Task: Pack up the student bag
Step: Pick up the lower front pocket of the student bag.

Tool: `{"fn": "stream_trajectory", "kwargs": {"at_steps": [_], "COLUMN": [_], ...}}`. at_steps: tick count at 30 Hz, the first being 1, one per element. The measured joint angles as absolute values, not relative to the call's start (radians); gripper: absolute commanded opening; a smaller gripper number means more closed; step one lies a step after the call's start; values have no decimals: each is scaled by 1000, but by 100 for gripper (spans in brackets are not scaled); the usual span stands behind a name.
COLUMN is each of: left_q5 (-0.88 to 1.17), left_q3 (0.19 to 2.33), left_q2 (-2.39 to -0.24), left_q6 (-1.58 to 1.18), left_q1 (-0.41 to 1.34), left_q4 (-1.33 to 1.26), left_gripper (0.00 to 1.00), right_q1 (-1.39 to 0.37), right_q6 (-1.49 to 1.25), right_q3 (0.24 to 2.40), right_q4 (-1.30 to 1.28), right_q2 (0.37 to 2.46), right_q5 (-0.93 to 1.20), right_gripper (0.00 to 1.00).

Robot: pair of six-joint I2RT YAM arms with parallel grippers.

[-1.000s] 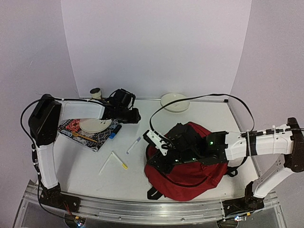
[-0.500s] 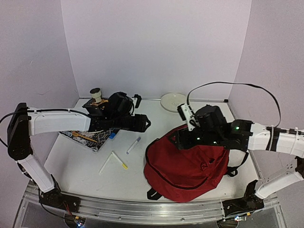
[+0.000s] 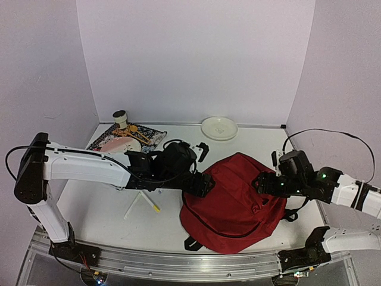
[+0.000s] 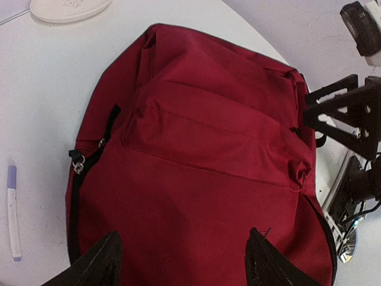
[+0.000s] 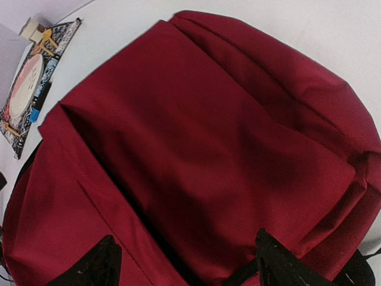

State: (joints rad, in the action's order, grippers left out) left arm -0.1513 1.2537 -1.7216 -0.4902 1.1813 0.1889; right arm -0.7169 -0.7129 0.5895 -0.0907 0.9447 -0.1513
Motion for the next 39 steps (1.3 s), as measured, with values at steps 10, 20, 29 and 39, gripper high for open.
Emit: {"fn": "stream_trajectory", "kwargs": {"at_steps": [10, 20, 29, 39], "left_q5": [-216, -291, -327, -353], "left_q3": [1136, 1063, 1067, 1212], "left_q2": [-1744, -1803, -1796, -1766], "left_q6": [-530, -588, -589, -537], "left_q1": [1215, 1216, 1219, 1272], "left_q4": [195, 192, 205, 228], "left_gripper": [57, 51, 63, 68], "right_q1": [-611, -610, -606, -604], "right_q6": [-839, -915, -930, -924], "right_q3": [498, 439, 417, 417], "right_q4": [-104, -93, -41, 11], "right_q2": [917, 905, 906, 911], "right_q5": [-63, -24, 31, 96], "right_gripper": [62, 43, 32, 4]}}
